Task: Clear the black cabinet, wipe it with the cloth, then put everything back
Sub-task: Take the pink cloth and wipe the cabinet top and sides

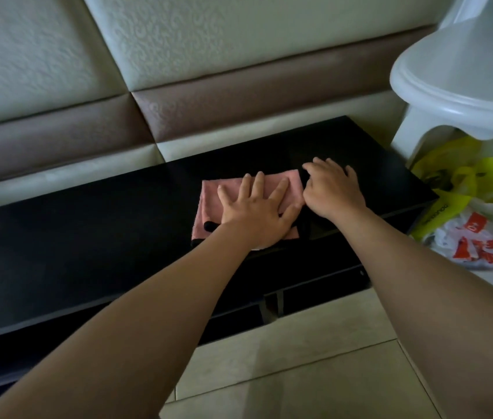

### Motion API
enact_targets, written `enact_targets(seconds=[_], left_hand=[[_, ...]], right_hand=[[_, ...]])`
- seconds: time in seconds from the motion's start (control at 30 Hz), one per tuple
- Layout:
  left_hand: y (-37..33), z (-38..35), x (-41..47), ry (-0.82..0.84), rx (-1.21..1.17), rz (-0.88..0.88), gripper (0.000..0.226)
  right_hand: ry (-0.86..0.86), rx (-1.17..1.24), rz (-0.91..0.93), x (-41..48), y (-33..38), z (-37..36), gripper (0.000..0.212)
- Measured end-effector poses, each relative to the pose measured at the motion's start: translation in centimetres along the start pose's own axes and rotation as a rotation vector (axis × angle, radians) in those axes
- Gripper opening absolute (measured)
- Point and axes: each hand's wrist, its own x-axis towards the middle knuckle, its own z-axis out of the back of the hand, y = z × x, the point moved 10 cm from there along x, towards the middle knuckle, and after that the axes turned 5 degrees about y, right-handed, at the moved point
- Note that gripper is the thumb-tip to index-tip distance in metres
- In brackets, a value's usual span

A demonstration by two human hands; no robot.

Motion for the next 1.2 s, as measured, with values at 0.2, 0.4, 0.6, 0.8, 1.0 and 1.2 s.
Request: enact_targets(seconds=[0.2,0.4,0.6,0.8,1.0,1.2], left_hand=[[-1.8,-1.3,-3.4,0.033,0.02,0.01,0.071],[-2.1,-1.4,-3.1,0.063,0.03,0.008,0.075],[-1.5,0.1,0.5,0.03,-0.045,0.027,0.071],[-0.6,1.5,6.1,0.029,-0.036,0.074,0.072],[0.0,2.6,10.1,0.008,-0.044,0.08,0.075],[0.2,3.5,13.0,-0.005,-0.056,0.069,0.074]], right_hand=[[-0.059,0.109,-0.048,-0.7,-0.2,0.7,0.046],[-0.099,0.195,-0.078,-1.5,-0.8,1.5,0.043],[-0.039,0.199,-0.049,-1.1,-0.6,1.3,0.044],[-0.072,0.163,-0.04,-0.9,-0.6,1.1,0.045],[-0.096,0.217,-0.012,-0.9,-0.7,1.2,0.049],[-0.132,0.27,-0.014,-1.0,-0.9,1.2,0.043]])
